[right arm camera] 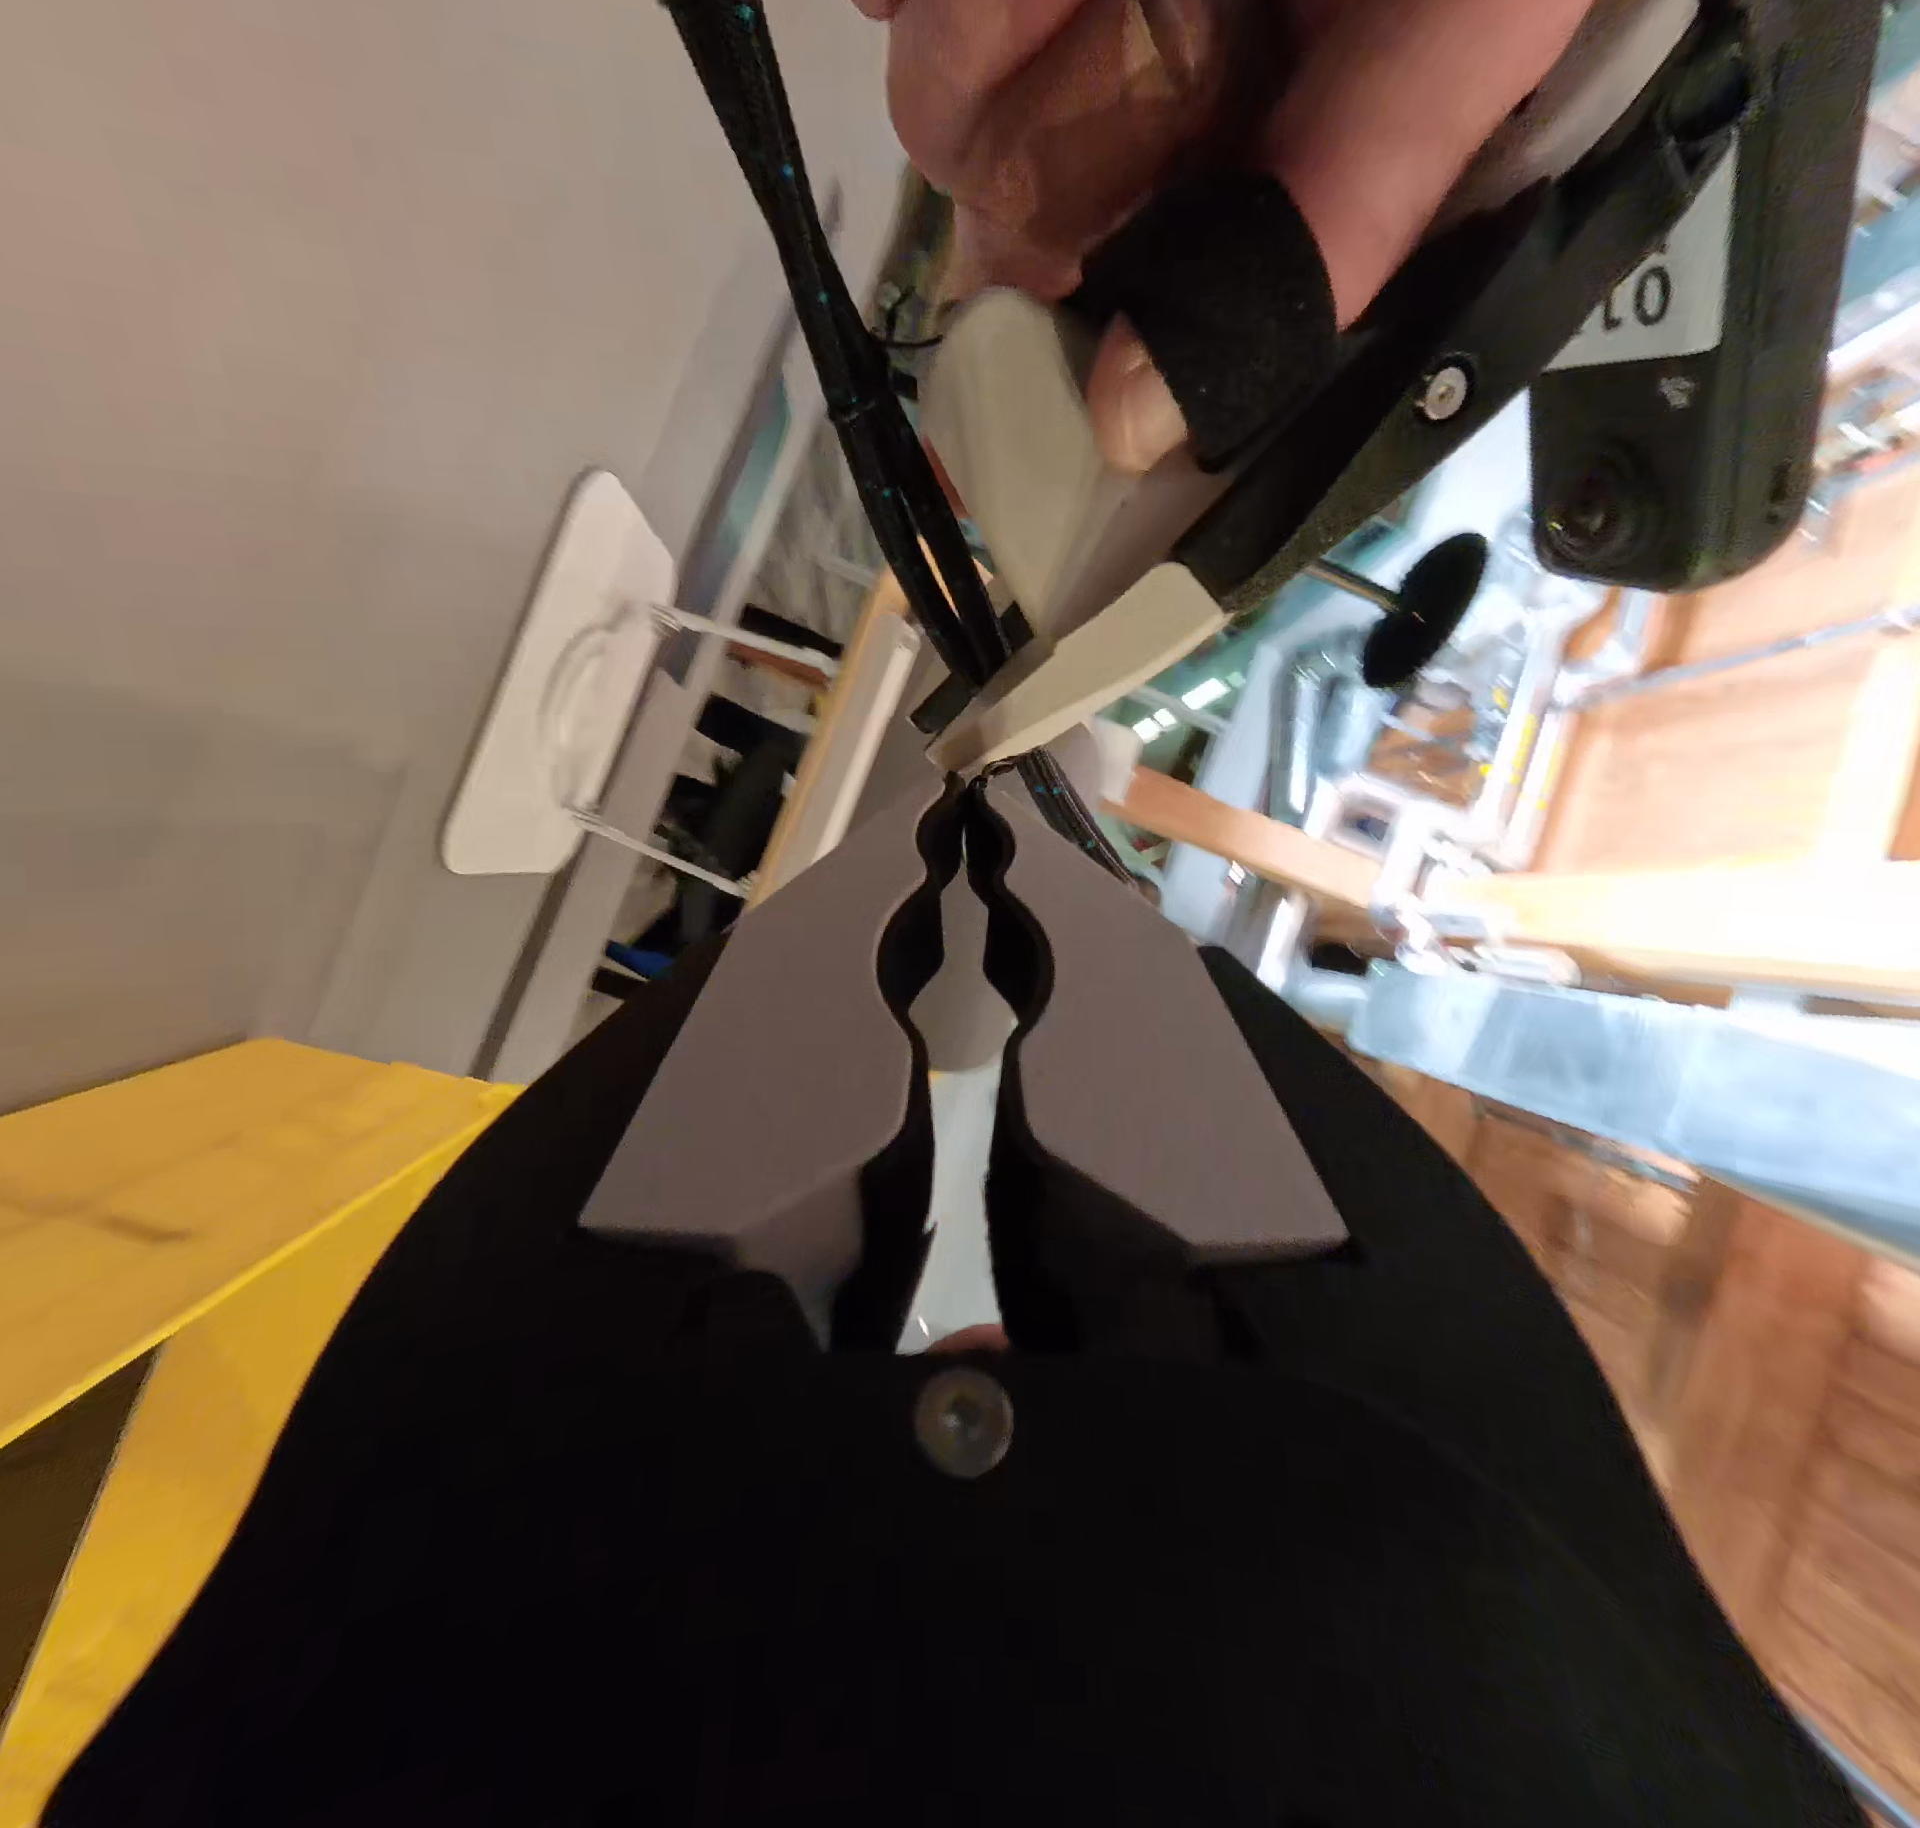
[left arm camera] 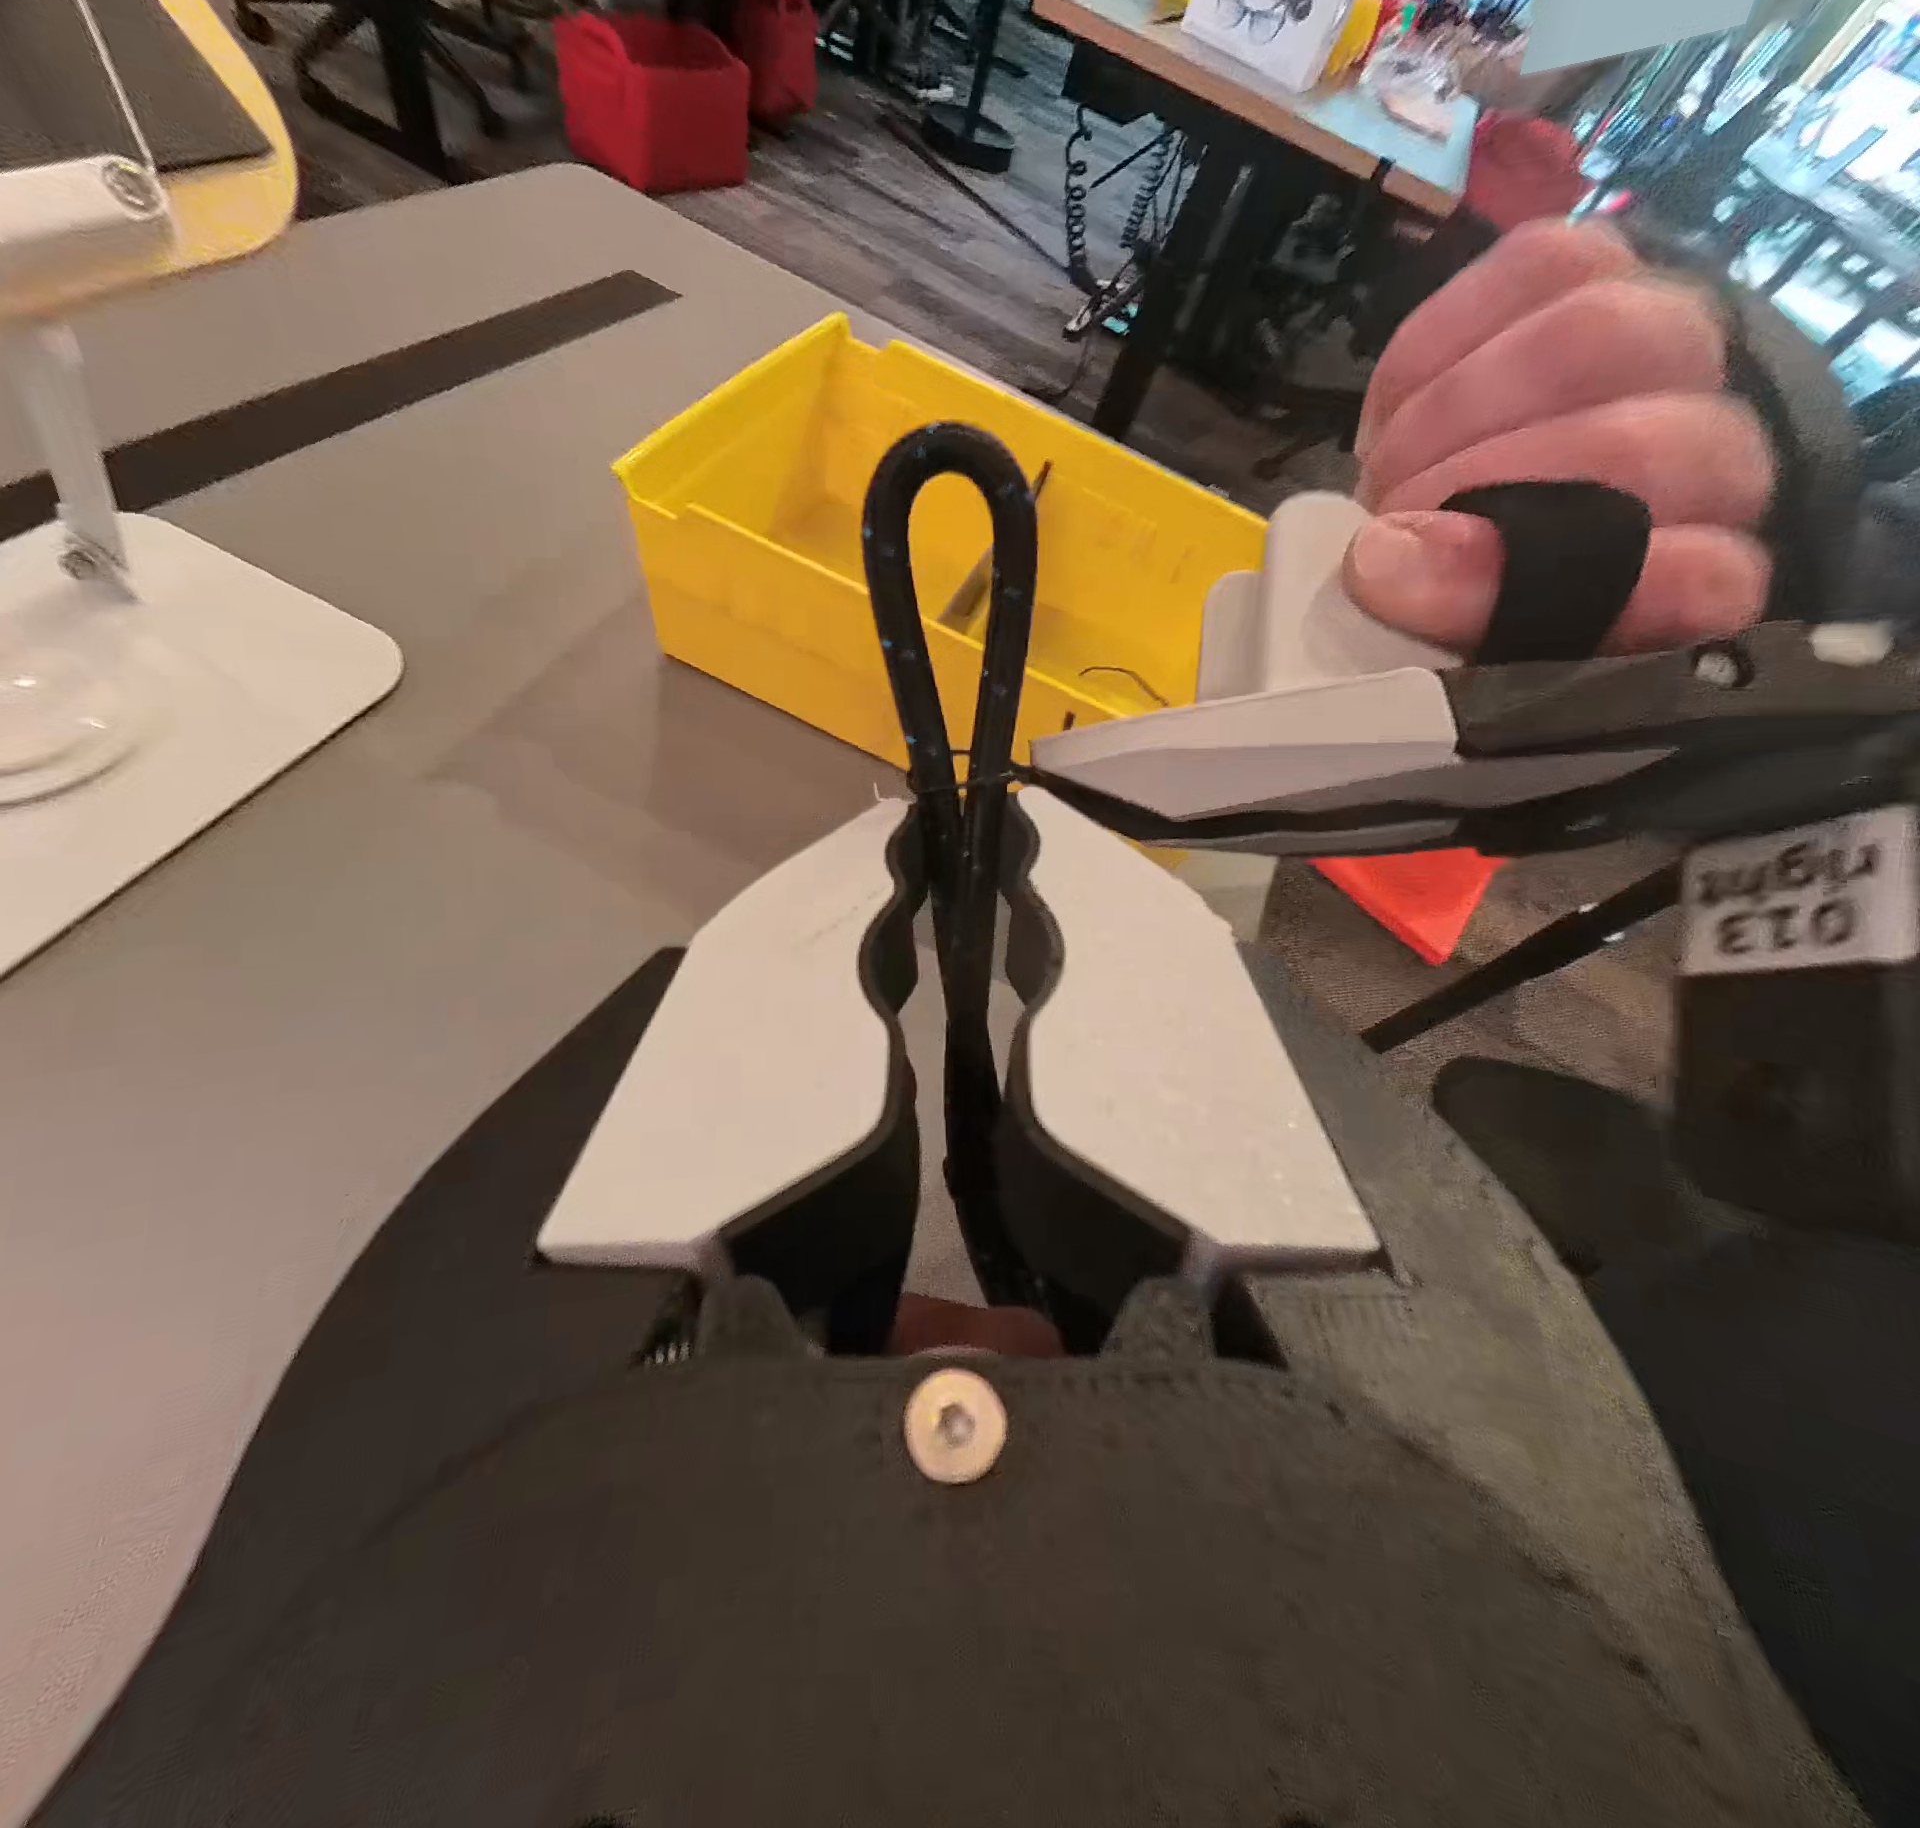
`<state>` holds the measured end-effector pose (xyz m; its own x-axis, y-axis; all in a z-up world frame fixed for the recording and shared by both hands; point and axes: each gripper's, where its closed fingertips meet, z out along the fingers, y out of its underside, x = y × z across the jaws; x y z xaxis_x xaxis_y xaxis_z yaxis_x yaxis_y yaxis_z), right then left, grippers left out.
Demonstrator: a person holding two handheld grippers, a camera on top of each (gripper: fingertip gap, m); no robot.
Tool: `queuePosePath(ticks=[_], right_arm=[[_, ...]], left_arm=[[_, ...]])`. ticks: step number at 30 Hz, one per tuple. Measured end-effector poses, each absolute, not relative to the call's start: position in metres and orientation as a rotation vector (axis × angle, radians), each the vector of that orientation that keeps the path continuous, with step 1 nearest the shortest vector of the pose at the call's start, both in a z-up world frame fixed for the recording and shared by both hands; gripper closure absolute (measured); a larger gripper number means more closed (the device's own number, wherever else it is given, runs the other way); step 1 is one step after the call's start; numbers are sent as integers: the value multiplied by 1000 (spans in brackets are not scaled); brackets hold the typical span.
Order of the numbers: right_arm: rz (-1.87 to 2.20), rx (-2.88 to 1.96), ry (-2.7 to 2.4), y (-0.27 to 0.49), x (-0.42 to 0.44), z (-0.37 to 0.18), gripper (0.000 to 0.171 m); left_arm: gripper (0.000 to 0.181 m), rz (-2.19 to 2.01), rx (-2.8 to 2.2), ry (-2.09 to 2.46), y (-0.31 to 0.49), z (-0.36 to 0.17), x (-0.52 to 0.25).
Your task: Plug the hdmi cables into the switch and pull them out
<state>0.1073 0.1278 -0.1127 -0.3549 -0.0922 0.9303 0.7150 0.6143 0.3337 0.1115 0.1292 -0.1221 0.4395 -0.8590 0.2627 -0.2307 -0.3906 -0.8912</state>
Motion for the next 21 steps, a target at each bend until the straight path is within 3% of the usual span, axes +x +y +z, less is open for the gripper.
queuePosePath(ticks=[2,3,4,7,9,14,21], right_arm=[[-802,-629,-1780,131,110,-117,168],[-722,-712,-1764,132,112,-118,149],[-601,-822,-1739,131,112,-120,140],[-181,-1161,-1601,126,115,-126,138],[227,-1350,-1411,117,111,-121,146],[1109,-1402,-892,111,106,-83,149],[1308,-1414,-739,117,91,-84,144]], left_arm=[[169,-876,-1832,928,133,-124,111],[169,-854,-1799,923,135,-120,110],[169,-806,-1771,916,138,-118,107],[169,-679,-1593,946,141,-103,100],[169,-612,-1535,952,143,-98,95],[169,-382,-1347,992,142,-88,88],[169,-227,-1185,1024,130,-78,92]])
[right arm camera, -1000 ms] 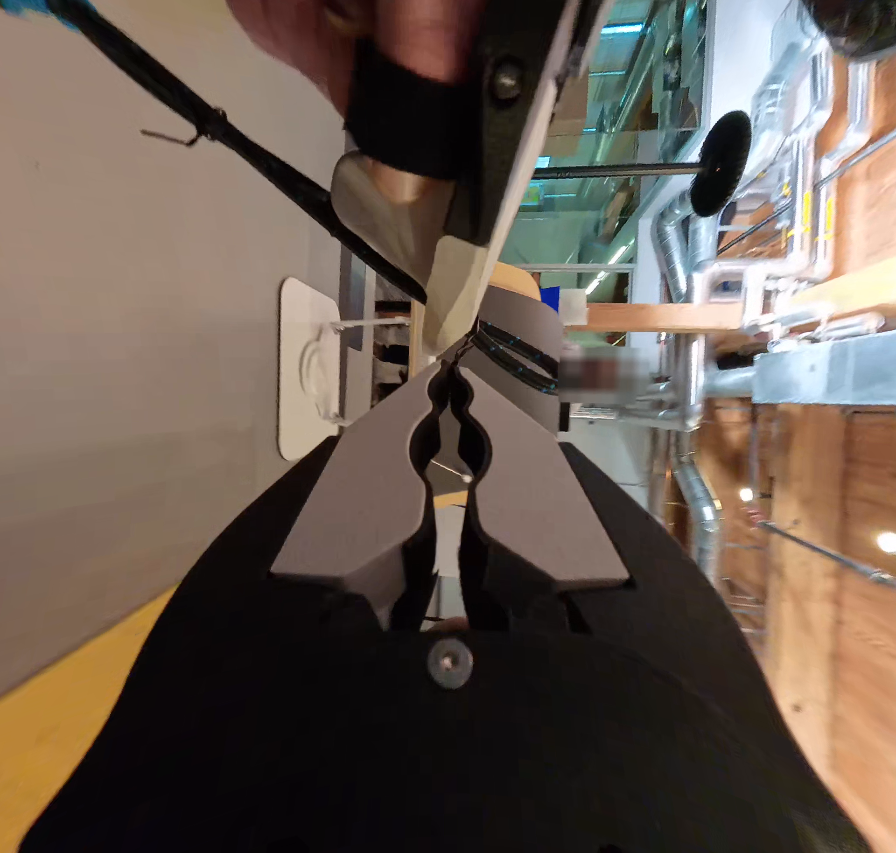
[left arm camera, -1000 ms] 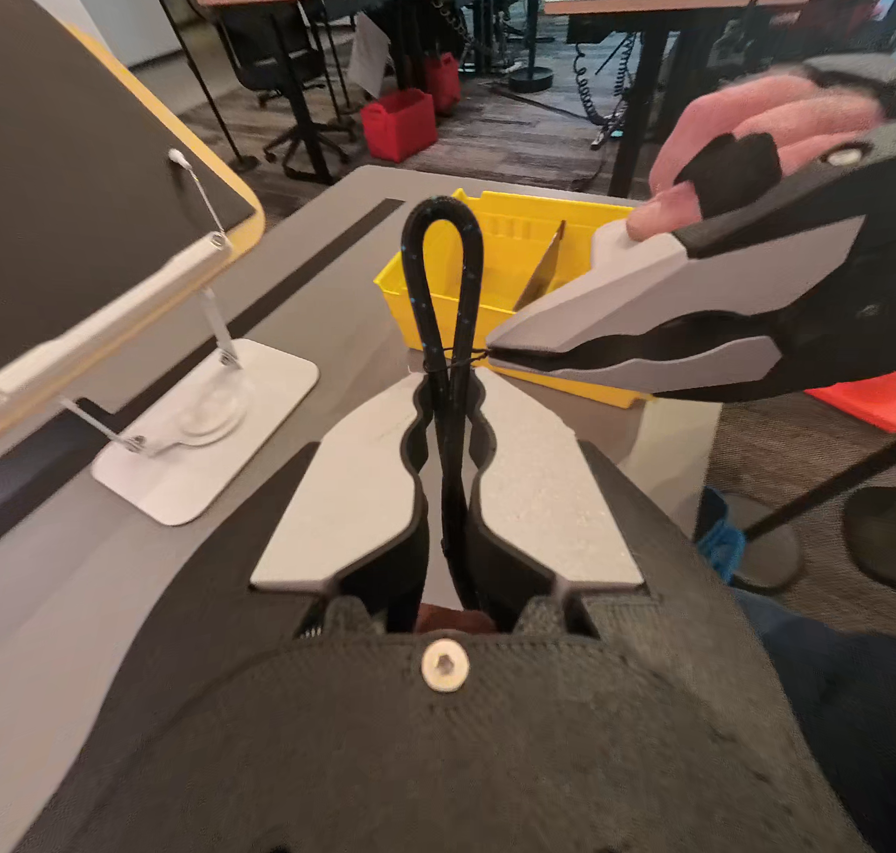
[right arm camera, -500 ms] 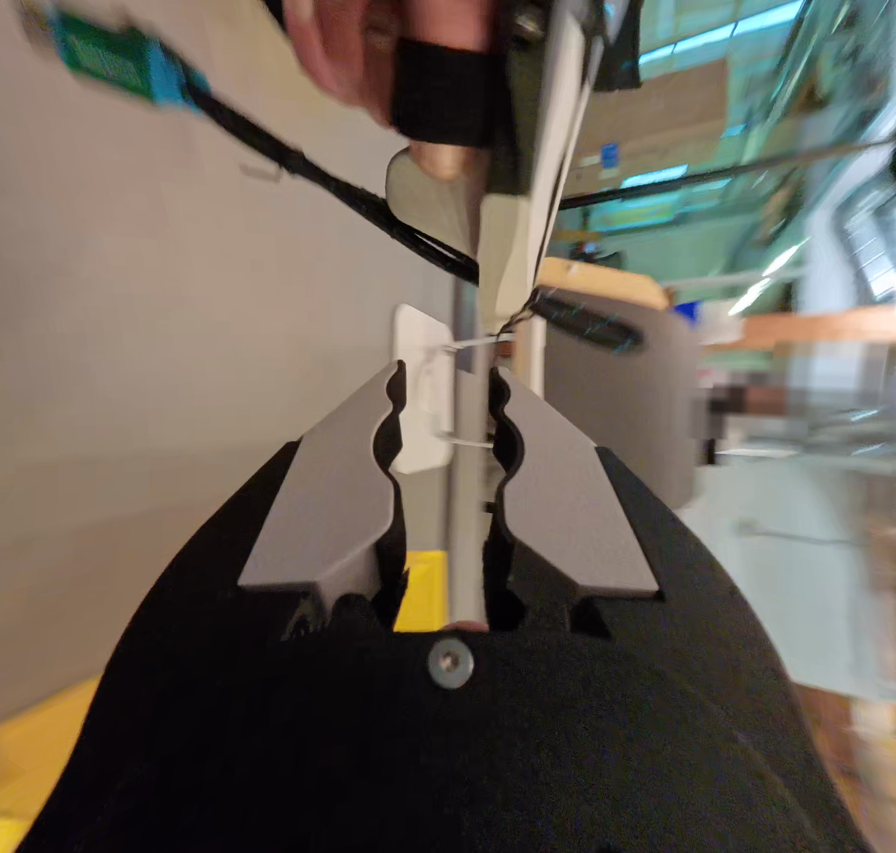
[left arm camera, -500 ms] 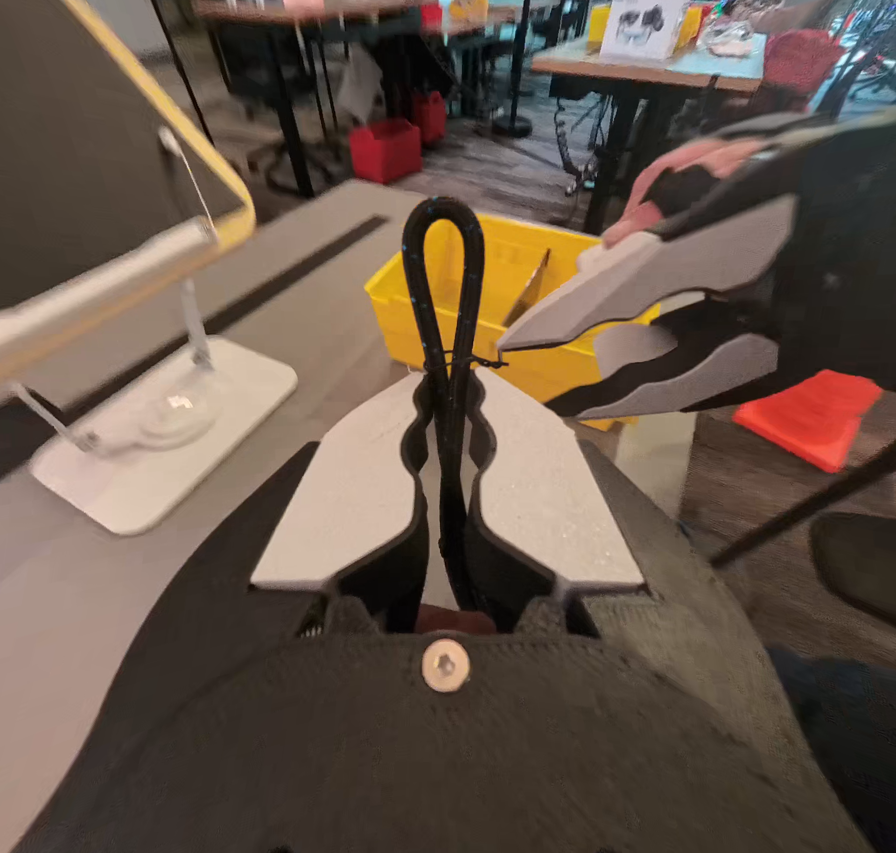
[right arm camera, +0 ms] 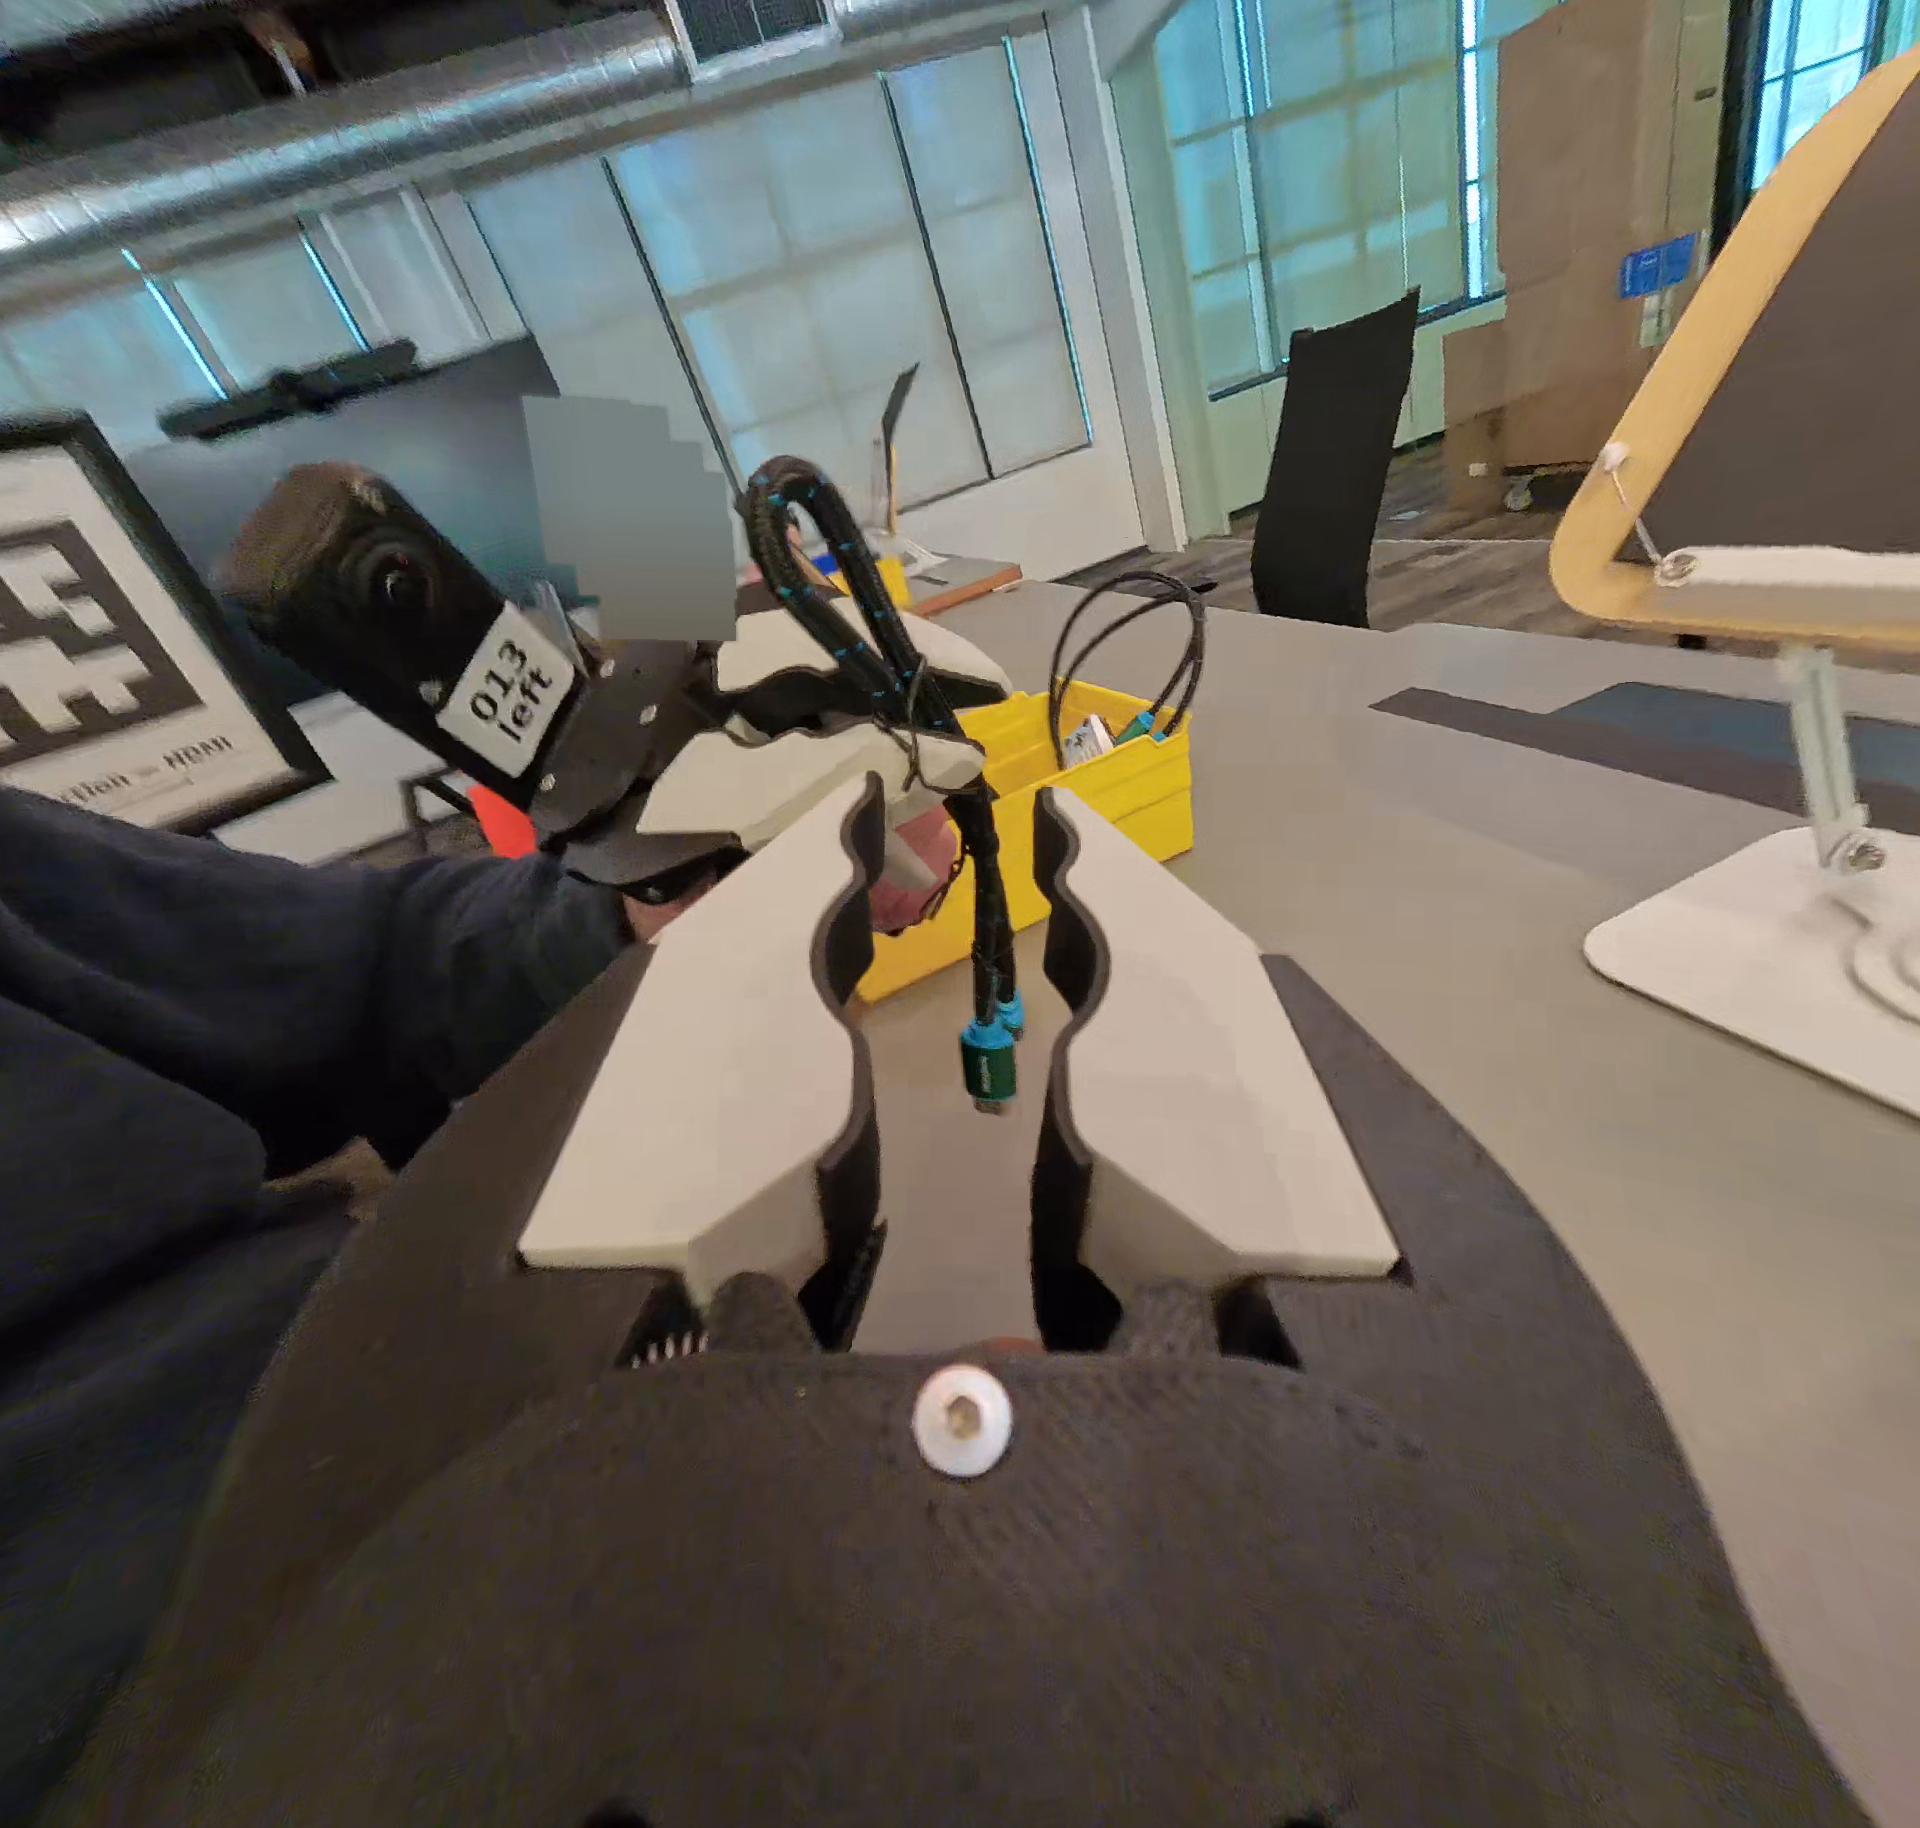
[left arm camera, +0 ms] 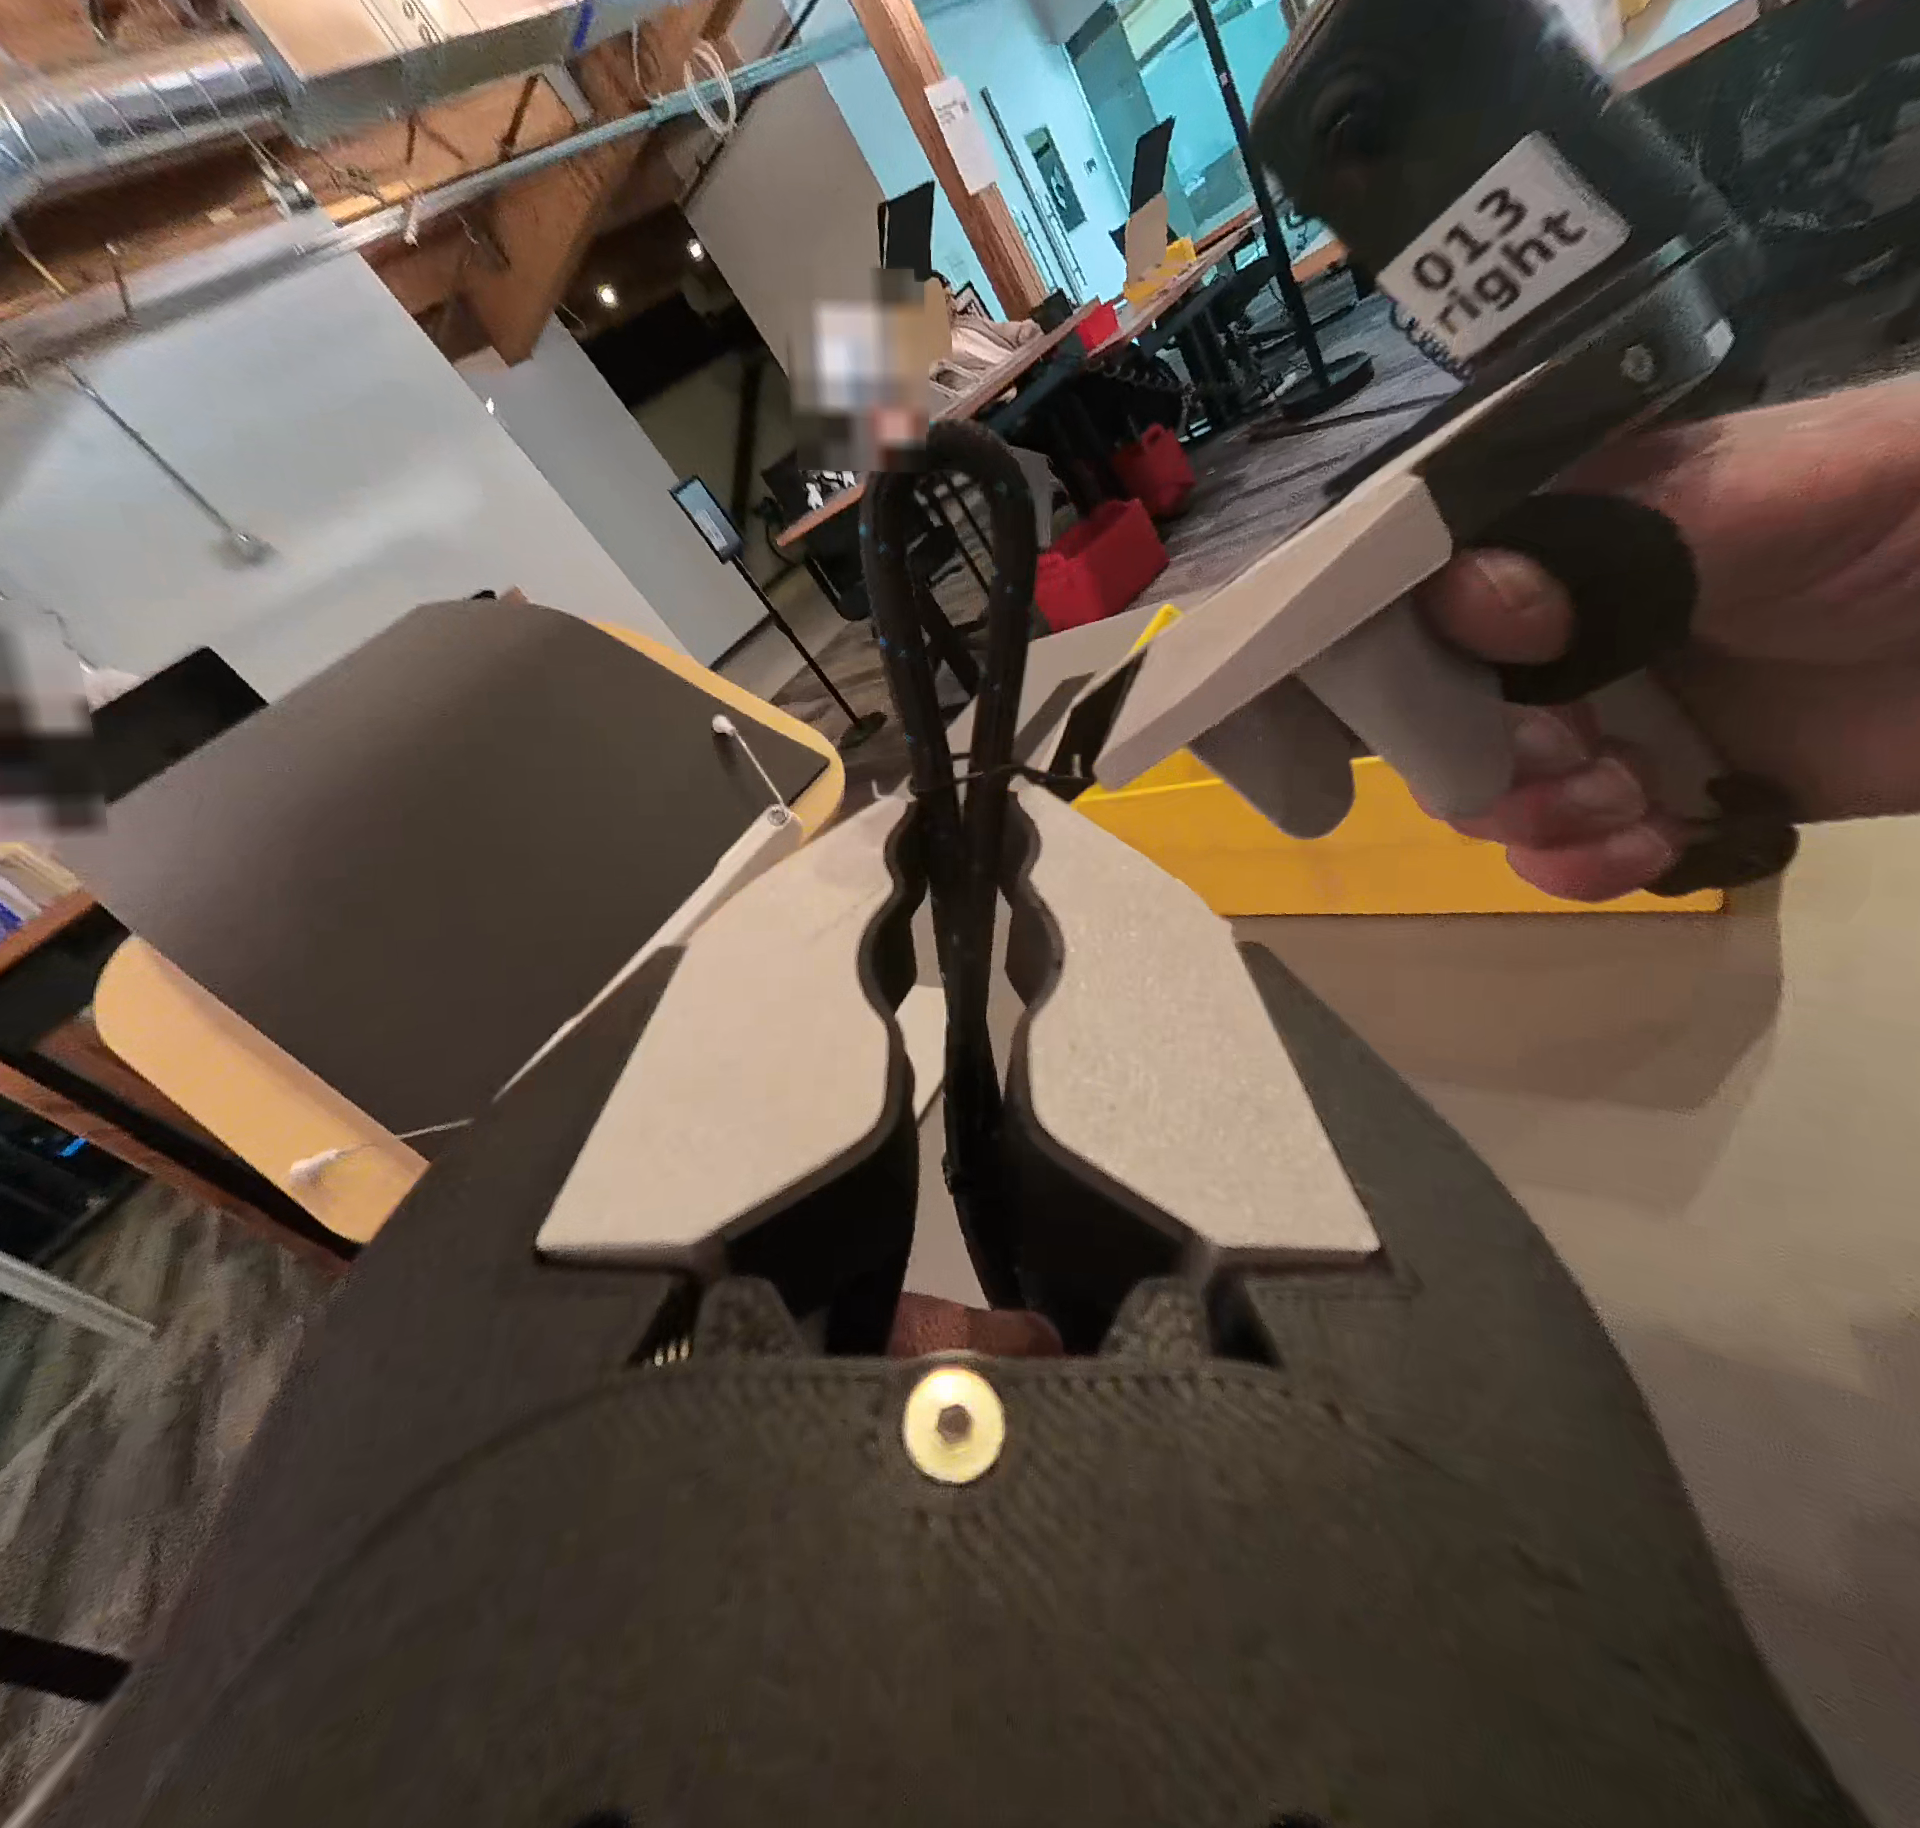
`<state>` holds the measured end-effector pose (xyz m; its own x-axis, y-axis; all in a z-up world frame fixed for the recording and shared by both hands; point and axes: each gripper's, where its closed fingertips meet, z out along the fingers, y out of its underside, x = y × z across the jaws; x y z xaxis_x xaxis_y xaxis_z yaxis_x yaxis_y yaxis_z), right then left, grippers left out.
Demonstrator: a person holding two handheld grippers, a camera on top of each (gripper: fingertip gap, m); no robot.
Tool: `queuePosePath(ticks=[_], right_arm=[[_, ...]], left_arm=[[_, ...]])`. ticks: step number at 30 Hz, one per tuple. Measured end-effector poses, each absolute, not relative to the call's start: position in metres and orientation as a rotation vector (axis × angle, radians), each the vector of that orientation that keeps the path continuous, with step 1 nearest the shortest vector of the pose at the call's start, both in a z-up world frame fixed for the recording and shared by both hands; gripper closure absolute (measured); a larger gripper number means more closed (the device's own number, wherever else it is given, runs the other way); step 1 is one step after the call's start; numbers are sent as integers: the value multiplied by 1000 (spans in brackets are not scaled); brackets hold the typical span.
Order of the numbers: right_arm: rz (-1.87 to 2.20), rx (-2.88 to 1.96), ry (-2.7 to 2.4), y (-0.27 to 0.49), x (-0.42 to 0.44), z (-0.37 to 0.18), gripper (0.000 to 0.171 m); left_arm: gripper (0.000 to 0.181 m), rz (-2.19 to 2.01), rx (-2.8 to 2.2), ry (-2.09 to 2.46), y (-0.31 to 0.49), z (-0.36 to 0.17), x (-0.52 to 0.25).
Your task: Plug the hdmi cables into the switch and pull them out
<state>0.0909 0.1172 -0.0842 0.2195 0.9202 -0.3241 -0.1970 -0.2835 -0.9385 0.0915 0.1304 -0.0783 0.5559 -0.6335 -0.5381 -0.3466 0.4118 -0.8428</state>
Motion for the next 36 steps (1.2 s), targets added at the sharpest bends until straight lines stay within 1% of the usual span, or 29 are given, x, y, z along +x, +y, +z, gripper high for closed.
queuePosePath(ticks=[1,3,6,10,14,18,21,23,26,29,33,36], right_arm=[[1364,-1405,-715,116,90,-83,148],[1434,-1377,-693,114,89,-81,150],[1431,-1364,-691,111,89,-81,163],[1369,-1361,-678,113,91,-82,170],[1209,-1362,-743,114,90,-85,171],[804,-1339,-903,118,95,-87,171],[240,-1230,-1131,119,97,-91,171],[-186,-1067,-1291,117,99,-92,171],[-615,-839,-1469,114,102,-95,171],[-805,-674,-1620,112,105,-96,171],[-949,-469,-1728,109,111,-101,171],[-849,-563,-1757,112,113,-104,171]], left_arm=[[169,-218,-1170,1030,129,-78,93],[169,-192,-1155,1040,129,-78,95],[169,-180,-1152,1032,130,-78,96],[169,-151,-1160,1031,132,-80,96],[169,-125,-1197,1023,137,-83,97],[169,-145,-1252,1025,138,-86,98],[169,-251,-1365,1012,139,-90,101],[169,-390,-1471,1003,137,-94,104],[169,-673,-1653,980,130,-103,108],[169,-989,-1796,904,123,-108,112],[169,-1073,-1835,911,117,-115,119],[169,-989,-1794,918,123,-118,119]])
